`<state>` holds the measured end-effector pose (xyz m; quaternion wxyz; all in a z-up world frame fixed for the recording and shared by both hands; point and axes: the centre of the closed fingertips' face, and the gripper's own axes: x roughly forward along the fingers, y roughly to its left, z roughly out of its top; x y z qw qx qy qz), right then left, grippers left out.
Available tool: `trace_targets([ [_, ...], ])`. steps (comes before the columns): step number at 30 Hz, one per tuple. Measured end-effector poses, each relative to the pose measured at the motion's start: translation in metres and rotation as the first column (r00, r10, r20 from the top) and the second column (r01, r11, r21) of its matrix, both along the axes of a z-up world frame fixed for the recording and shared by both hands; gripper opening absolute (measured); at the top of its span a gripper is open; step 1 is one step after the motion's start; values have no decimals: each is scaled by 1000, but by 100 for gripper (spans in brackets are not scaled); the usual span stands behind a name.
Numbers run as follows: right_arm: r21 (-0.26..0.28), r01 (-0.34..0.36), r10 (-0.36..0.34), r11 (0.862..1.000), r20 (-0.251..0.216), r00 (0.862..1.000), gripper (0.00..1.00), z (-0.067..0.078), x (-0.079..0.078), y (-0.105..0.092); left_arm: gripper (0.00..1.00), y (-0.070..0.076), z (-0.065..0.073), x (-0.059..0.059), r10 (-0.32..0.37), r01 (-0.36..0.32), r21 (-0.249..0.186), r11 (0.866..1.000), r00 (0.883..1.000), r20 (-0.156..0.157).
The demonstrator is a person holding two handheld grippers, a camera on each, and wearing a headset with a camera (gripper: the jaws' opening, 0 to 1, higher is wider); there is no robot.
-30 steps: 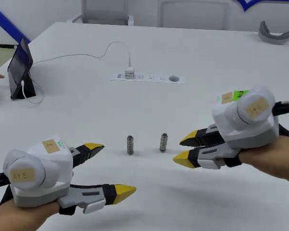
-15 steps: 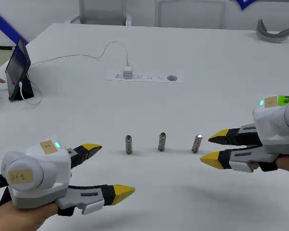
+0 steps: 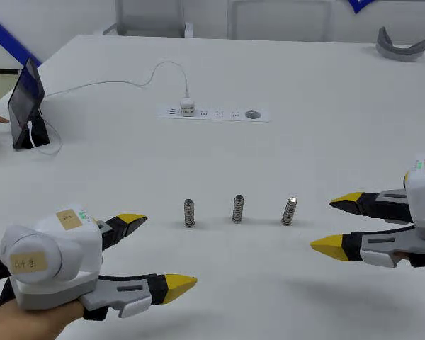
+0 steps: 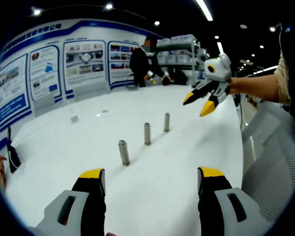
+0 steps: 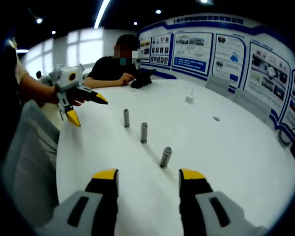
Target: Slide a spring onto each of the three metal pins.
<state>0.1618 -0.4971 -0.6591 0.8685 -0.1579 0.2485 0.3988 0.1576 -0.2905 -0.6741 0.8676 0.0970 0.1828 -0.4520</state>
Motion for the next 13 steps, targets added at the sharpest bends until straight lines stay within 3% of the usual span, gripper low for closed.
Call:
trace_targets([
  [13,31,18,-19,999,29,999,59,-2,-6,-6,79,-1,-1,1,-2,2,-6,1000,1000,-7],
])
